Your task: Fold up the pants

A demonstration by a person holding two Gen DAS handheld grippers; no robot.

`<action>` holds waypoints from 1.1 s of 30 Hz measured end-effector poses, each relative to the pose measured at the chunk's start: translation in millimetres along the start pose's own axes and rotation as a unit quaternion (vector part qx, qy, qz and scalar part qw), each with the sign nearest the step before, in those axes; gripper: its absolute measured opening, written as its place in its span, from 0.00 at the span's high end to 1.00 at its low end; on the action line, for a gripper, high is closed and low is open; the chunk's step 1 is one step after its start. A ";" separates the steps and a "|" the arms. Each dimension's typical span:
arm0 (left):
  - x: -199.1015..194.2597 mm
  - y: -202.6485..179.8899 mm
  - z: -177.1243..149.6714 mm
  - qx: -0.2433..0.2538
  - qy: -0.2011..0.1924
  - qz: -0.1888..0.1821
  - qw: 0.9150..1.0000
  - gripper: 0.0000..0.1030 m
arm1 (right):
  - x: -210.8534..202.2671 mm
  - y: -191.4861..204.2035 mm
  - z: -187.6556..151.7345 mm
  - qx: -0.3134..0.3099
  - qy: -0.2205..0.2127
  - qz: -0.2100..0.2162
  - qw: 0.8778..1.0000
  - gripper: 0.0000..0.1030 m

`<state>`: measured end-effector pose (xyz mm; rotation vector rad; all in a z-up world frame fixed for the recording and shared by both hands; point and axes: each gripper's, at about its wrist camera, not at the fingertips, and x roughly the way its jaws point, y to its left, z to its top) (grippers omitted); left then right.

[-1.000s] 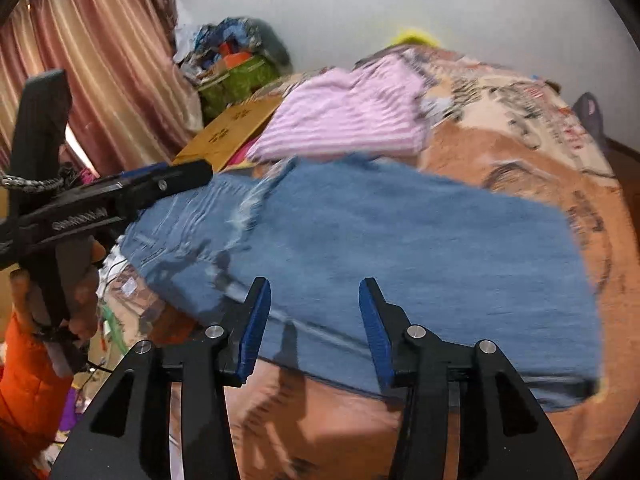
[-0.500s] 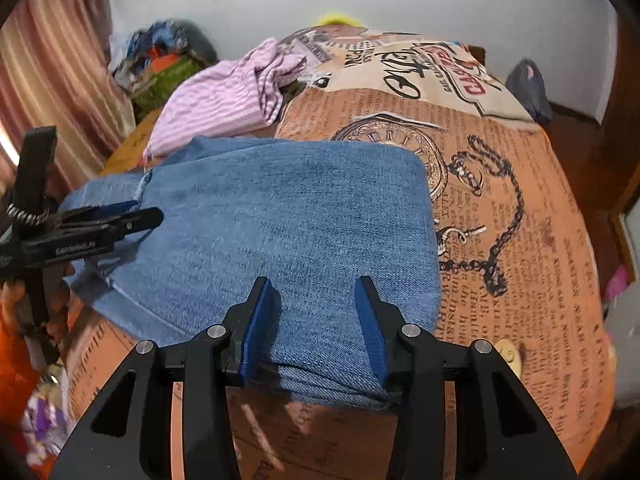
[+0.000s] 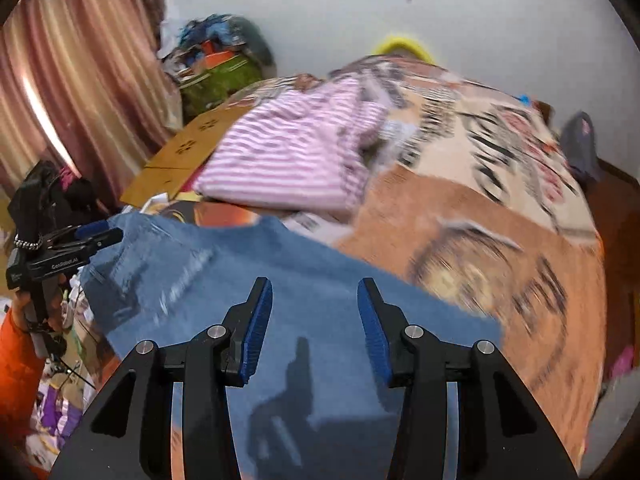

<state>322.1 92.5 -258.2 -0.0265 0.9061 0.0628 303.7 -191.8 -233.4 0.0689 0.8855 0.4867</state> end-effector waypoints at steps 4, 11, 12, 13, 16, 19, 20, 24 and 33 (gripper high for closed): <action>18.1 51.6 -1.6 -0.035 0.017 0.028 0.999 0.35 | 51.5 21.8 33.2 -0.020 0.035 0.024 0.999 0.60; 61.7 84.6 -28.5 -0.066 0.065 0.004 0.996 0.30 | 145.0 36.3 55.2 -0.033 0.131 0.023 0.991 0.75; 61.7 86.5 -31.1 -0.071 0.058 0.004 0.996 0.25 | 151.4 35.3 54.2 -0.033 0.138 0.020 0.990 0.75; 62.6 89.6 -33.7 -0.077 0.054 0.000 0.996 0.22 | 157.3 34.8 52.9 -0.033 0.147 0.021 0.988 0.75; 67.4 99.5 -38.7 -0.108 0.053 -0.025 0.992 0.19 | 164.8 32.4 49.0 -0.028 0.167 0.025 0.985 0.77; 67.8 100.4 -40.8 -0.114 0.048 -0.032 0.992 0.19 | 163.4 31.8 46.7 -0.032 0.174 0.026 0.984 0.84; 67.3 99.1 -40.5 -0.110 0.046 -0.029 0.992 0.19 | 161.4 34.4 45.4 -0.045 0.170 0.019 0.984 0.87; 62.5 86.4 -39.4 -0.072 0.032 0.004 0.997 0.19 | 154.8 51.4 40.4 -0.100 0.146 -0.022 0.984 0.92; 48.4 85.7 -38.7 -0.043 0.037 0.010 0.998 0.23 | 142.7 57.1 48.6 -0.084 0.130 -0.024 0.988 0.89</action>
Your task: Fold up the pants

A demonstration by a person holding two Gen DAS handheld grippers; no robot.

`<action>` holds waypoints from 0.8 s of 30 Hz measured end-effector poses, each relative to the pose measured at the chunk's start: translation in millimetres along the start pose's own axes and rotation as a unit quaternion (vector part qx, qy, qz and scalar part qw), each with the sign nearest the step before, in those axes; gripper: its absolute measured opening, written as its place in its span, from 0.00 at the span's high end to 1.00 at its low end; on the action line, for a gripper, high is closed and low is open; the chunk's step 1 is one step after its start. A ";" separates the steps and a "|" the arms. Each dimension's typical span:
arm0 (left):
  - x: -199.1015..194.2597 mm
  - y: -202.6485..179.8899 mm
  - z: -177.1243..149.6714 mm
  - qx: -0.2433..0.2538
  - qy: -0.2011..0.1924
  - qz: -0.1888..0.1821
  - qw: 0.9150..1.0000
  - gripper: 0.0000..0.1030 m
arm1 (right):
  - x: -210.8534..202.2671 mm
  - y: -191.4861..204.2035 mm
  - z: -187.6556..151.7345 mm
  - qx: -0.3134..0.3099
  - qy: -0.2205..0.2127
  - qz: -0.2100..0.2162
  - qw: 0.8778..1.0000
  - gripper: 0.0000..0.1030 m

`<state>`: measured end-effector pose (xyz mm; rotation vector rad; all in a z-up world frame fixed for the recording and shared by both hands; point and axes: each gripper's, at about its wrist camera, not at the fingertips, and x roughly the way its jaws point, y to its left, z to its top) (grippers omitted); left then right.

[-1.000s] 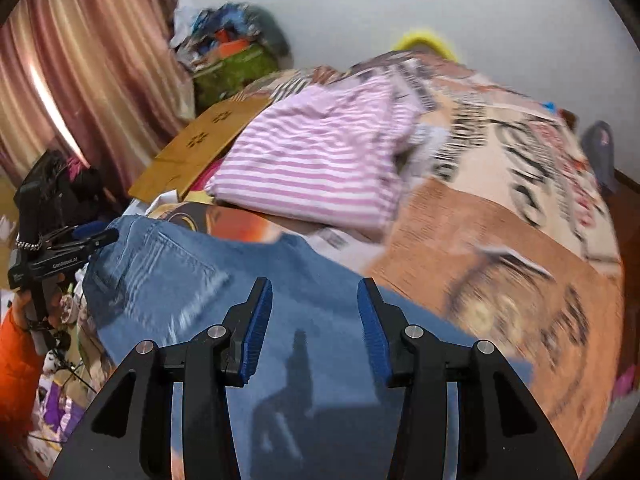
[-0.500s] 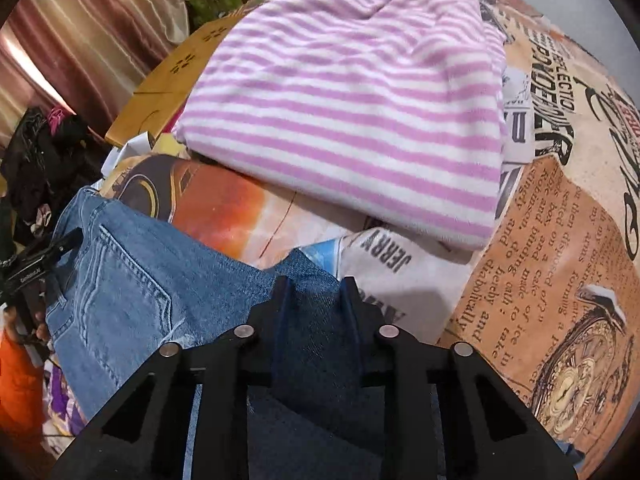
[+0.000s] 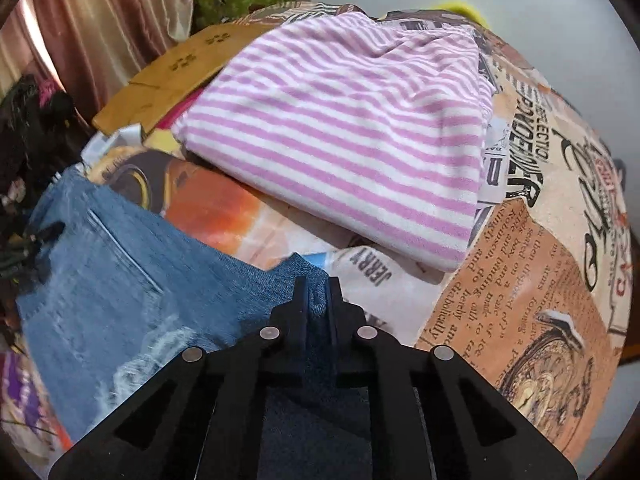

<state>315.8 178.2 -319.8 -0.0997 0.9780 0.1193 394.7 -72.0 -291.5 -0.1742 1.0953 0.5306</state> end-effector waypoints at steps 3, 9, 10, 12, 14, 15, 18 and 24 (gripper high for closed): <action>-13.1 3.9 16.0 0.010 -0.022 0.017 1.000 0.23 | -0.2 -10.2 10.0 0.028 -0.001 0.027 0.999 0.88; 1.5 0.7 33.6 0.020 -0.013 0.023 0.999 0.23 | 34.4 -5.8 24.8 0.031 0.061 0.047 0.997 0.84; 9.3 -1.6 31.5 0.025 -0.004 0.028 0.999 0.23 | 37.9 -1.9 24.6 0.022 0.065 0.045 0.997 0.84; 18.4 -3.6 24.8 0.029 0.002 0.032 0.999 0.23 | 39.7 6.8 24.0 -0.003 0.063 0.031 0.998 0.88; 21.0 -2.1 20.7 0.026 -0.002 0.030 0.999 0.23 | 38.6 7.8 23.0 -0.012 0.051 0.023 0.998 0.94; 21.2 -0.2 20.3 0.022 -0.001 0.026 0.999 0.23 | 35.5 7.8 21.7 -0.011 0.041 0.022 0.999 0.96; 23.4 4.8 18.0 0.009 0.004 0.019 1.000 0.22 | 29.9 3.1 22.5 -0.002 0.015 0.010 1.000 1.00; 23.6 5.6 8.6 0.007 -0.001 0.028 1.000 0.22 | 2.7 -23.1 17.2 0.024 -0.013 -0.026 0.999 1.00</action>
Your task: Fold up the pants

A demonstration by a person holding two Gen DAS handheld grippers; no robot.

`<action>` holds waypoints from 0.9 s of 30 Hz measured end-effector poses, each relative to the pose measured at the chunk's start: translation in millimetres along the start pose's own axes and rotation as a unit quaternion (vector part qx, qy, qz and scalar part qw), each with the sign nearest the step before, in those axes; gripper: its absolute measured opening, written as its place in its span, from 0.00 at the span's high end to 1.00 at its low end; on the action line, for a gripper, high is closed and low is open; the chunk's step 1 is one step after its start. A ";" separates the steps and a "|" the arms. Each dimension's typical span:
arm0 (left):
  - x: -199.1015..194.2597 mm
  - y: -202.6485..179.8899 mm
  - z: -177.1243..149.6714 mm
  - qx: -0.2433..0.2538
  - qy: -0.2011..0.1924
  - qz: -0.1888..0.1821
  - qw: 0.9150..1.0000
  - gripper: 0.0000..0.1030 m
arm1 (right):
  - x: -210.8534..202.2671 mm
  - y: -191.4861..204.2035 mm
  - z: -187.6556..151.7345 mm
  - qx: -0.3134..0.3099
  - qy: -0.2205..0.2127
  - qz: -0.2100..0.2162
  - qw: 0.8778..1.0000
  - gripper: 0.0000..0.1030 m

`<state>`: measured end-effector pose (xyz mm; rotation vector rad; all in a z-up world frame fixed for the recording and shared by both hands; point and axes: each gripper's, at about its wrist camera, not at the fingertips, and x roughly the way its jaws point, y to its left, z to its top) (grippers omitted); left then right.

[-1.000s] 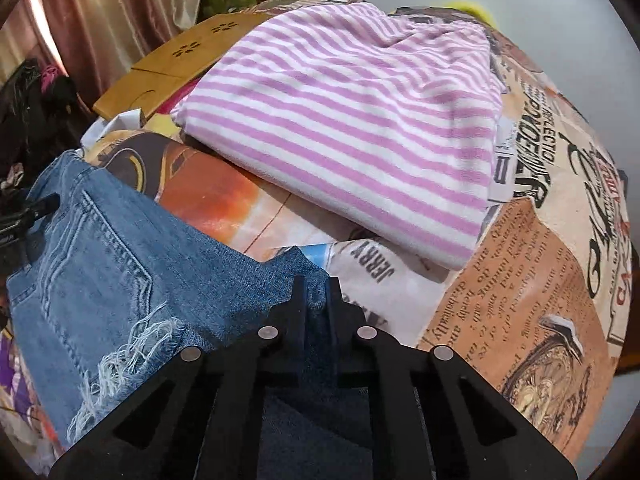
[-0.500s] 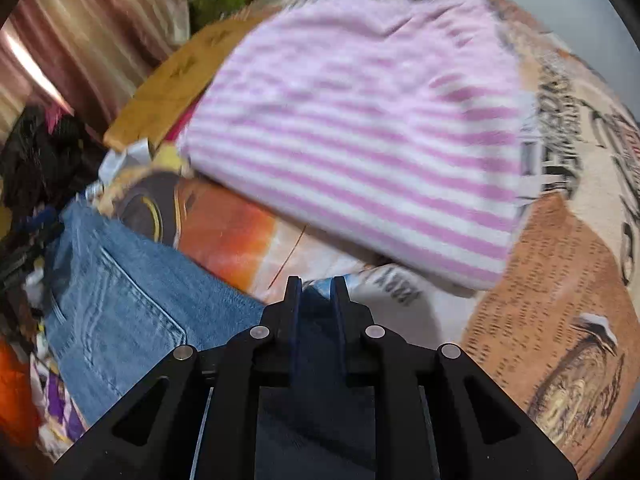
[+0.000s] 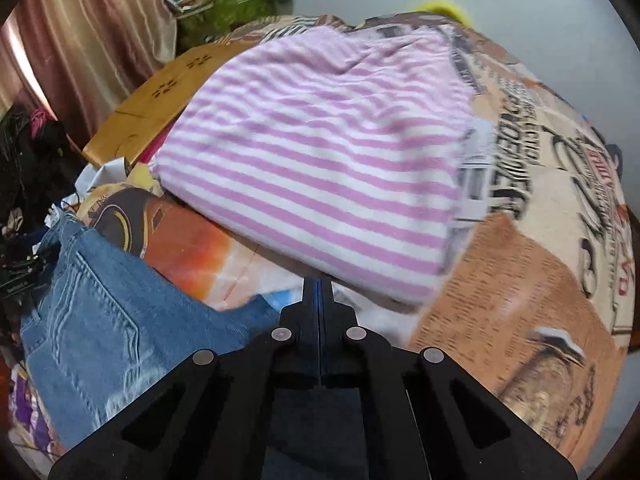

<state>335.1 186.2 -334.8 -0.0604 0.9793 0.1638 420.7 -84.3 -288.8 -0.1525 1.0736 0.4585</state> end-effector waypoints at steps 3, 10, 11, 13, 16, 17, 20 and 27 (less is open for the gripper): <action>-5.3 -4.8 3.7 0.014 0.000 0.016 1.000 0.22 | -27.8 -7.6 -8.4 0.002 -0.009 0.001 1.000 0.99; -56.3 -20.5 -0.5 0.043 -0.032 0.014 0.998 0.23 | -92.0 -22.7 -45.9 0.036 -0.059 0.003 0.998 0.78; -68.7 -23.2 -3.4 0.045 -0.041 0.010 0.998 0.23 | -97.8 -24.4 -51.0 0.039 -0.065 0.001 0.997 0.73; -86.7 -26.9 -8.2 0.044 -0.054 -0.001 0.998 0.23 | -113.3 -23.1 -67.4 0.046 -0.080 -0.006 0.996 0.70; -108.2 -28.4 -19.0 0.032 -0.064 -0.023 0.997 0.19 | -131.6 -19.4 -89.0 0.050 -0.096 -0.011 0.994 0.67; -115.2 -28.6 -24.5 0.027 -0.066 -0.029 0.997 0.17 | -136.0 -16.8 -95.8 0.051 -0.100 -0.012 0.994 0.63; -128.0 -29.8 -40.2 0.016 -0.070 -0.038 0.997 0.11 | -146.6 -7.7 -116.5 0.050 -0.115 -0.018 0.992 0.57; -121.8 -28.3 -82.0 -0.053 -0.023 -0.097 0.994 0.10 | -131.1 5.6 -161.3 0.066 -0.109 -0.024 0.991 0.56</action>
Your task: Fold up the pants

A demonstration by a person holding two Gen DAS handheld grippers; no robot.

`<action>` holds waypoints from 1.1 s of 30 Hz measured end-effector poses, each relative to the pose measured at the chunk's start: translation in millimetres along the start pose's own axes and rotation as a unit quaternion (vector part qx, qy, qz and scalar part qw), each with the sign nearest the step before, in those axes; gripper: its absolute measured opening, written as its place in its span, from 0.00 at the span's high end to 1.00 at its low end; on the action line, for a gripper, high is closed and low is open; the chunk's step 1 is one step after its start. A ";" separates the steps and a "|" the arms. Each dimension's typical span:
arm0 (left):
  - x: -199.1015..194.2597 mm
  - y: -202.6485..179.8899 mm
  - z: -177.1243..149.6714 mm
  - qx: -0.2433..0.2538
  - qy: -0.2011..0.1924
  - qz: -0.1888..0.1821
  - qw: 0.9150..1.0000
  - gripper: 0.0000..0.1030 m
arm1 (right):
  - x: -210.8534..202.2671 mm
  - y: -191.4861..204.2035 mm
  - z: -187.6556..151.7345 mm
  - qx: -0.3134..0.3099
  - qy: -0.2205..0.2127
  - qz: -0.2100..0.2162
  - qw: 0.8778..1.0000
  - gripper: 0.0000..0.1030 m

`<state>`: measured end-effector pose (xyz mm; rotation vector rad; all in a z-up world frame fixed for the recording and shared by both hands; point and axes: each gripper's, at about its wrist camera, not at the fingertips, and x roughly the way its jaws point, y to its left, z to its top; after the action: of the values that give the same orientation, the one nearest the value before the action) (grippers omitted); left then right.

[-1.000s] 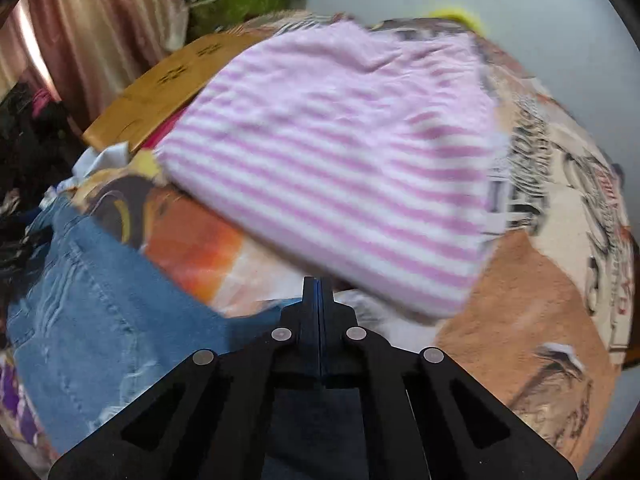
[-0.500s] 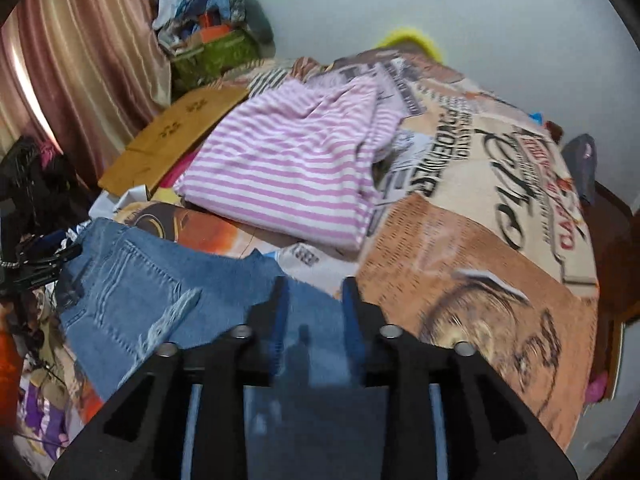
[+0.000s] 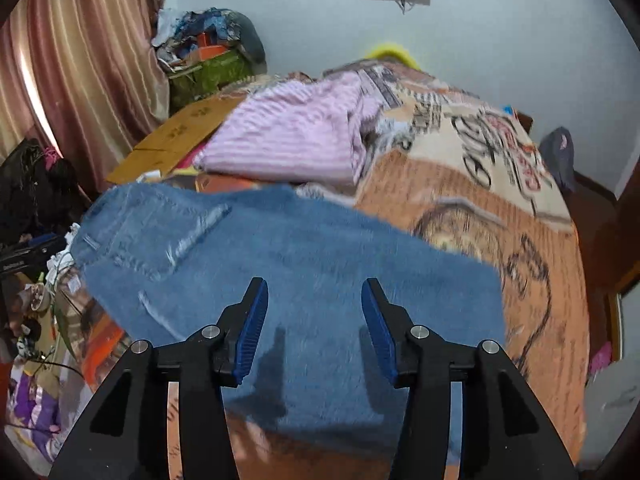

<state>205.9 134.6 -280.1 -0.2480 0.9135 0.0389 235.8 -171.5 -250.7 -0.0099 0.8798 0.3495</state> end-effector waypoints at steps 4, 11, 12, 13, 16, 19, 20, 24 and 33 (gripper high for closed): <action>13.6 -3.1 -14.9 -0.034 0.021 -0.021 0.999 0.10 | 25.4 -6.5 -23.0 0.032 0.029 -0.012 0.999 0.56; 43.0 -10.6 -27.4 -0.069 0.058 -0.056 0.994 0.10 | 24.9 -9.4 -29.6 0.037 0.012 -0.015 0.999 0.55; 47.1 -8.9 -29.1 -0.078 0.063 -0.062 0.993 0.10 | 24.6 -9.0 -30.6 0.036 0.011 -0.014 0.999 0.55; 51.7 -7.7 -31.0 -0.088 0.066 -0.069 0.991 0.10 | 24.6 -9.2 -30.8 0.034 0.010 -0.014 0.999 0.55; 58.4 -9.0 -31.3 -0.100 0.060 -0.073 0.990 0.09 | 24.4 -7.0 -33.6 0.031 0.008 -0.015 0.999 0.54; 65.4 -15.3 -25.7 -0.095 0.052 -0.067 0.992 0.08 | 23.9 -5.9 -34.6 0.031 0.008 -0.014 0.999 0.54; 69.0 -18.2 -23.2 -0.093 0.049 -0.062 0.993 0.08 | 24.0 -5.4 -35.3 0.032 0.008 -0.013 0.999 0.54; 78.4 -19.0 -12.9 -0.099 0.037 -0.057 0.993 0.08 | 23.9 -6.1 -35.5 0.034 0.009 -0.011 0.999 0.54; 79.3 -18.6 8.5 -0.117 0.007 -0.019 0.993 0.50 | 24.4 -7.2 -33.9 0.036 0.011 -0.007 0.999 0.53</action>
<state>263.7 112.8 -333.9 -0.4847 0.9178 0.1090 226.8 -176.2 -291.9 0.0468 0.9127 0.3047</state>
